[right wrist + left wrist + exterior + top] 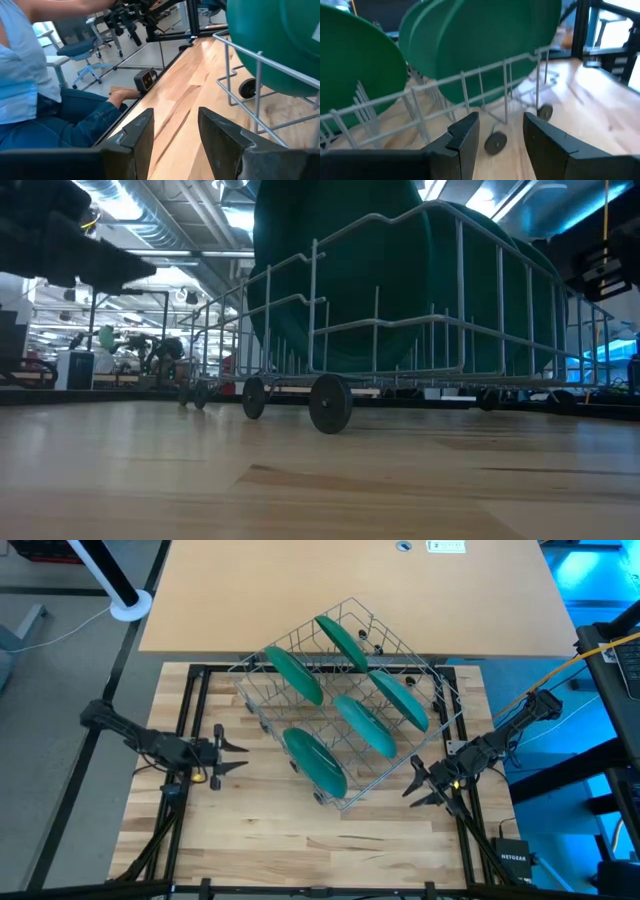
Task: Sort dishes
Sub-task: Return to Home Position
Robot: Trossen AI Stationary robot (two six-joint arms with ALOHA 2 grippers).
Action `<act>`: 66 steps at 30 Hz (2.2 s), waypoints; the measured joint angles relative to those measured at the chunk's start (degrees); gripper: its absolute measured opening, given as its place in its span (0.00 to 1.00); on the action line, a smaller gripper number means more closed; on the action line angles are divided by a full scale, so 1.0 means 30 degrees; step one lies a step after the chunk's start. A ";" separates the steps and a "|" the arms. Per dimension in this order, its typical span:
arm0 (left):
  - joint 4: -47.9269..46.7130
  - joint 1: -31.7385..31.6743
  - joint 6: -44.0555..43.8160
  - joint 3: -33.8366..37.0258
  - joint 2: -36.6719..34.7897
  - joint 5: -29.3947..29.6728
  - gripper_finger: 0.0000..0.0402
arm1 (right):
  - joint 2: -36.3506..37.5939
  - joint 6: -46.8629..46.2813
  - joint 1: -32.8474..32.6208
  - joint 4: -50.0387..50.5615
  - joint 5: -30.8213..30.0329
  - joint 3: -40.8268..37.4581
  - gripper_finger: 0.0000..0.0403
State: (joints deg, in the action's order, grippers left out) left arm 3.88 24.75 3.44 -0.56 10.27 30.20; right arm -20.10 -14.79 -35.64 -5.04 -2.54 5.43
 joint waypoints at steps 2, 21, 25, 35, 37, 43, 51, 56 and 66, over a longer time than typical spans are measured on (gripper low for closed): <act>0.0000 0.0000 -0.0007 0.0000 -0.0626 0.0007 0.36 | 0.0002 0.0011 0.0000 0.0044 -0.0348 0.0000 0.39; 0.0020 -0.0022 -0.0007 0.0000 -0.3105 0.0095 0.36 | -0.0005 0.0015 0.0007 0.2351 -0.1154 -0.0015 0.39; 0.0015 -0.0022 -0.0007 0.0000 -0.3103 0.0095 0.36 | -0.0002 0.0015 0.0007 0.2346 -0.1154 -0.0015 0.39; 0.0009 -0.0022 -0.0007 0.0000 -0.3101 0.0095 0.36 | -0.0002 0.0022 0.0007 0.2361 -0.1154 -0.0015 0.39; 0.0007 -0.0022 -0.0005 0.0000 -0.3099 0.0095 0.36 | 0.0001 0.0024 0.0007 0.2368 -0.1154 -0.0015 0.39; 0.0007 -0.0022 -0.0001 0.0000 -0.3099 0.0095 0.36 | -0.0003 0.0029 0.0007 0.2381 -0.1154 -0.0015 0.39; 0.0007 -0.0022 -0.0007 0.0000 -0.3099 0.0095 0.36 | -0.0005 0.0029 0.0007 0.2398 -0.1154 -0.0015 0.39; 0.0005 -0.0022 -0.0007 0.0000 -0.3099 0.0095 0.36 | 0.0000 0.0034 0.0007 0.2436 -0.1154 -0.0015 0.39; 0.0000 -0.0022 -0.0007 0.0000 -0.3099 0.0095 0.36 | 0.0002 0.3513 -0.0012 0.2855 -0.3938 -0.0015 0.39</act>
State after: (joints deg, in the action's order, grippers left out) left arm 3.88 24.69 3.42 -0.56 0.97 30.48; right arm -20.10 -4.25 -35.67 3.53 -14.35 5.39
